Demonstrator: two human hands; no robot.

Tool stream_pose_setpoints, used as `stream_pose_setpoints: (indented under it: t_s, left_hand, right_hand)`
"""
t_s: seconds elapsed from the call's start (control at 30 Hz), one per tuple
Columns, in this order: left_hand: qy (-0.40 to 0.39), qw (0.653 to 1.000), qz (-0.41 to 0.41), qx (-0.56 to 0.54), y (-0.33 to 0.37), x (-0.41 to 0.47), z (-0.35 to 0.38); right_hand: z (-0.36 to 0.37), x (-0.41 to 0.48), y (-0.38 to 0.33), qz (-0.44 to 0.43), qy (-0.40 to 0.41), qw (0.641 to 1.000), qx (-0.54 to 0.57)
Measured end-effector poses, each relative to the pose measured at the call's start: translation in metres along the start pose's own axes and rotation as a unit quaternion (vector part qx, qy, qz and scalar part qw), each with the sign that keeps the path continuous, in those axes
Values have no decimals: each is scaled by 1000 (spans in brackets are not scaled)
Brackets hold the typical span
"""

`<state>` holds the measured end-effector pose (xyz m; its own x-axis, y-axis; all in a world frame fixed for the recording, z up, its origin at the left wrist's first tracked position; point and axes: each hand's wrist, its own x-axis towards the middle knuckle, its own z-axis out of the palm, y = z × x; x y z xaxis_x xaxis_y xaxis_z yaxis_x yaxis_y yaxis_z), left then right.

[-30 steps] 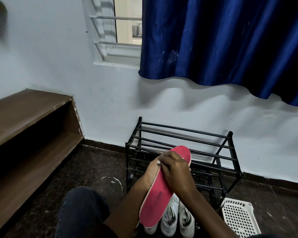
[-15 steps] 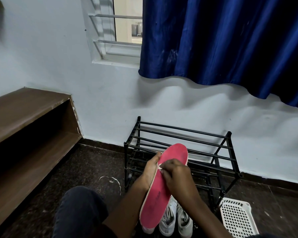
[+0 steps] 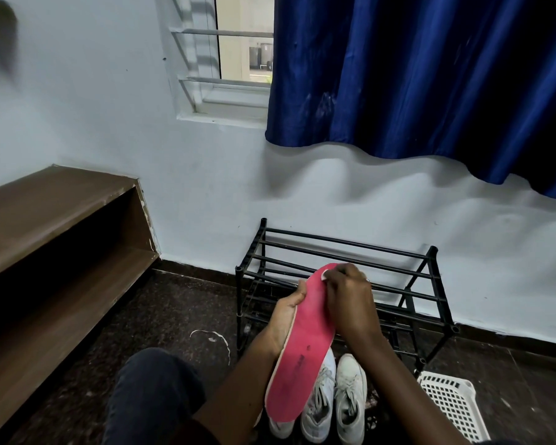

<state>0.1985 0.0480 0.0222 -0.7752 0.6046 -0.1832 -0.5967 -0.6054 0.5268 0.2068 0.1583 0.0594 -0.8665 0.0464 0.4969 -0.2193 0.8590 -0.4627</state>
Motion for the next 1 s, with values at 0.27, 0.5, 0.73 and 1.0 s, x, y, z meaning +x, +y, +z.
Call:
stream_pose_setpoints:
  t_s: [0.27, 0.5, 0.73, 1.0]
  left_hand:
    - [100, 995, -11, -8, 6, 3, 0]
    - [32, 999, -3, 10, -6, 0, 6]
    - [-6, 1000, 16, 11, -1, -1, 3]
    - [-6, 999, 41, 5, 14, -5, 19]
  right_hand:
    - [-3, -49, -15, -23, -84, 993, 74]
    - [-3, -9, 1, -4, 7, 1000, 3]
    - [4, -9, -3, 20, 33, 998, 41]
    - [2, -23, -13, -82, -74, 990, 87]
